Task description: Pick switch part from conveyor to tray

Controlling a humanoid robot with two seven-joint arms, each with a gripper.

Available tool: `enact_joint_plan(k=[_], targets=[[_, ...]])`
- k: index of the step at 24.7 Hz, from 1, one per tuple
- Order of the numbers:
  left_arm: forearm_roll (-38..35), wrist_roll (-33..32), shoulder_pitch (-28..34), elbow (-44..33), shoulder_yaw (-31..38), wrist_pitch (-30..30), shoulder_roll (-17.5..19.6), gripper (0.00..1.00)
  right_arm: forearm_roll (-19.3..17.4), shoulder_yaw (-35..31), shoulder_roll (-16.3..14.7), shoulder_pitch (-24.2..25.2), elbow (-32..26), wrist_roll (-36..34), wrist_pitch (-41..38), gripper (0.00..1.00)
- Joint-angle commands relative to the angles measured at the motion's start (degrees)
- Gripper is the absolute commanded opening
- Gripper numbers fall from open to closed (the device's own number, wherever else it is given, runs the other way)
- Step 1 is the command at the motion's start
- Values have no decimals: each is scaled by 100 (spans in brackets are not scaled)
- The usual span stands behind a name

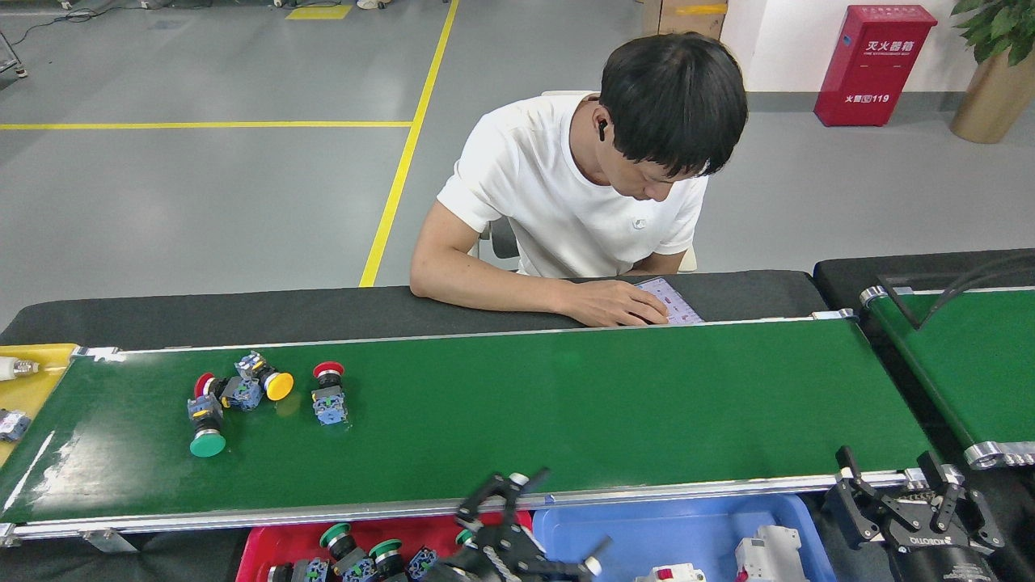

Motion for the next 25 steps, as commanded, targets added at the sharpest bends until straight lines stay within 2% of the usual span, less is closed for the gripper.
enact_joint_plan(k=[1, 3, 6, 10, 17, 21, 25], targets=[[413, 20, 34, -43, 901, 5, 160, 100, -7, -23, -65, -51, -62, -3, 9, 99], [686, 20, 86, 62, 1632, -74, 424, 100, -7, -14, -74, -69, -53, -3, 9, 99], [818, 20, 148, 299, 2405, -57, 617, 100, -7, -14, -74, -60, -62, -3, 9, 99], [800, 20, 262, 422, 3012, -4, 600, 100, -7, -5, -56, -60, -88, -21, -8, 99], [756, 28, 192, 563, 3020, 611, 600, 100, -16, -5, -56, -77, 79, -38, -114, 99], [361, 46, -441, 1249, 2862, 831, 635, 100, -25, -14, -56, -69, 193, -47, -131, 99], [194, 81, -1144, 2207, 2809, 998, 995, 100, -25, -49, -56, -51, 254, -56, -131, 99]])
